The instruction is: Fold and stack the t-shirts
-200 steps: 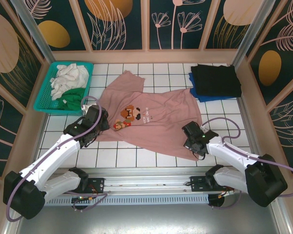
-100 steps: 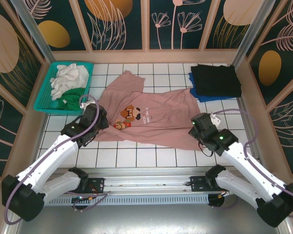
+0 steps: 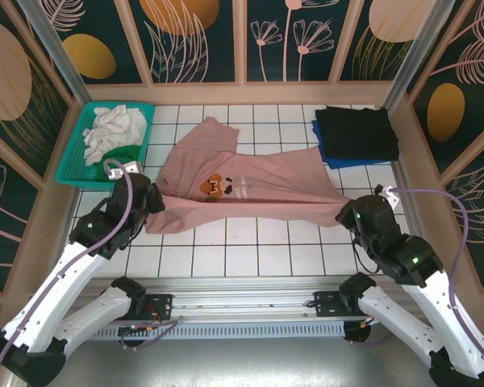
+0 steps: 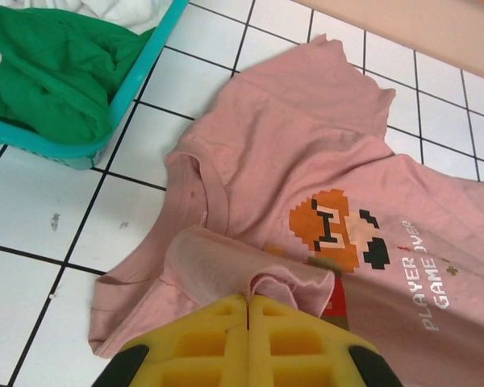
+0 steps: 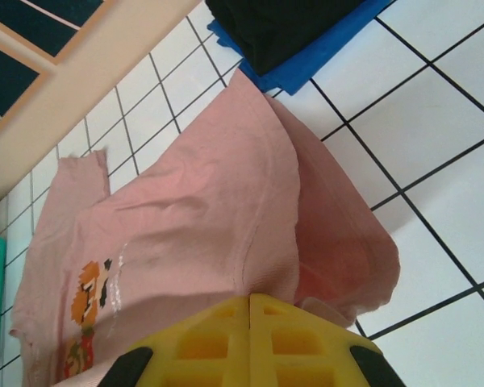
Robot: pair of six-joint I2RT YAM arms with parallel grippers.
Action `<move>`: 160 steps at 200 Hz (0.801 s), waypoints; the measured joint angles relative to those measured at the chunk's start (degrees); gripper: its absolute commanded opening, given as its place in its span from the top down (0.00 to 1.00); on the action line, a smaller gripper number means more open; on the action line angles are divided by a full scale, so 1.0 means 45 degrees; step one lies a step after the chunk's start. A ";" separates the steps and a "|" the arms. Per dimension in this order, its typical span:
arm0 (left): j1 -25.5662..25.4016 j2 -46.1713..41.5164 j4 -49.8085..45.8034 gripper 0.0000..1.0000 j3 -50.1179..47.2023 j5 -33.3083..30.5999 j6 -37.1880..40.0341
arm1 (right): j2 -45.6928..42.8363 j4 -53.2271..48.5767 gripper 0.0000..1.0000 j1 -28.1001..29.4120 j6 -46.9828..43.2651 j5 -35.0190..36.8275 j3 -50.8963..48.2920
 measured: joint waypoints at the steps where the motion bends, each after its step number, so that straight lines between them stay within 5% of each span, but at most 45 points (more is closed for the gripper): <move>1: 0.0000 -0.0019 -0.0010 1.00 0.0000 0.0005 -0.0005 | -0.0015 0.0005 1.00 0.0000 -0.0015 -0.0010 -0.0005; 51: 0.0000 -0.0758 -0.0131 1.00 -0.0981 0.0879 0.0243 | -0.0437 0.0248 1.00 -0.0005 -0.0185 -0.0578 -0.1093; 111: 0.0000 0.1792 0.0665 1.00 -0.1268 0.1481 0.0578 | 0.1632 0.0151 1.00 -0.0306 0.0379 0.1297 -0.1360; 160: -0.0015 0.4677 0.2021 1.00 -0.0903 0.1642 0.0826 | 0.3716 0.3172 1.00 -0.4488 -0.1880 -0.0019 -0.2385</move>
